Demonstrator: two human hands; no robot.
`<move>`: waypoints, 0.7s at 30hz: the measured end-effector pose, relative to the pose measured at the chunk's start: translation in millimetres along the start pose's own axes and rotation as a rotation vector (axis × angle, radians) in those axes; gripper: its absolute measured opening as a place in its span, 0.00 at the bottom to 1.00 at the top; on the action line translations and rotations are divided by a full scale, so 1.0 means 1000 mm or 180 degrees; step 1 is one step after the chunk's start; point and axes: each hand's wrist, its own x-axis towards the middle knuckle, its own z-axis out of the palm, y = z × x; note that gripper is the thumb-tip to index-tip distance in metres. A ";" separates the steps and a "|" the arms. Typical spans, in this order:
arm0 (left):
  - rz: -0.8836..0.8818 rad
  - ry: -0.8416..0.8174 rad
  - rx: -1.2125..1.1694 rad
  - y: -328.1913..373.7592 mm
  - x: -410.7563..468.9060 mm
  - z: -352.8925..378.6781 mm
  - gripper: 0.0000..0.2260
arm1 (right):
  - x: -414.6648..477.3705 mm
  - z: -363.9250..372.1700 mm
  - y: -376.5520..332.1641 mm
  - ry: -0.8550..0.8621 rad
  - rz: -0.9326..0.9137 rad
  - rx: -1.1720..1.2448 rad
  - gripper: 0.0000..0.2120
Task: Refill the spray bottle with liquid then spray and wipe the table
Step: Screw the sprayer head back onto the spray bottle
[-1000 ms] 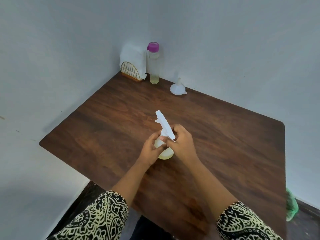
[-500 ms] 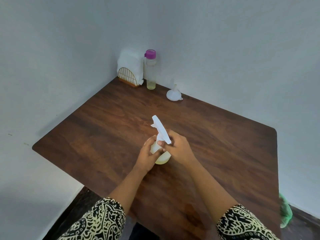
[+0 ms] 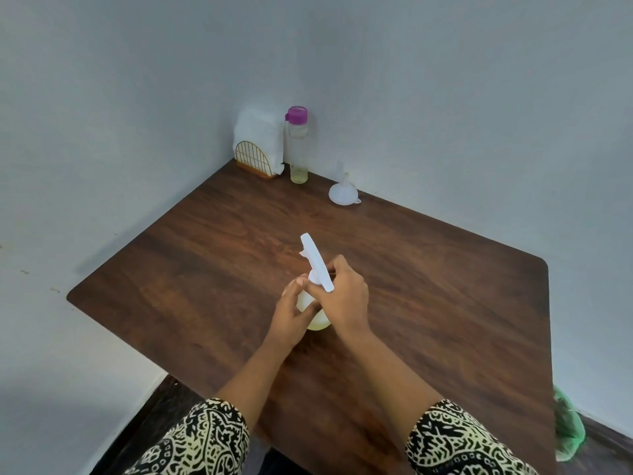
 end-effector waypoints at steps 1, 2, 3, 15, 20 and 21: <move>0.0028 0.0023 0.0036 0.001 0.000 0.001 0.16 | -0.001 0.001 0.000 0.0041 -0.0038 -0.0070 0.19; 0.0048 0.0057 0.0056 0.003 -0.001 0.002 0.16 | -0.001 0.002 -0.001 0.0086 -0.0068 -0.0139 0.20; 0.0060 0.0096 0.0045 0.005 -0.002 0.004 0.16 | 0.000 0.002 -0.003 0.0120 -0.0087 -0.0193 0.21; -0.0110 -0.0053 0.0171 0.007 0.000 0.000 0.26 | 0.023 -0.026 0.020 -0.1262 -0.0835 0.0210 0.11; 0.0327 0.0326 0.0236 0.009 -0.003 0.007 0.16 | 0.006 -0.009 0.019 -0.0327 -0.0560 0.0144 0.08; 0.0353 0.0385 0.0172 0.008 -0.004 0.009 0.16 | 0.002 -0.005 0.017 -0.0179 -0.0471 0.0246 0.08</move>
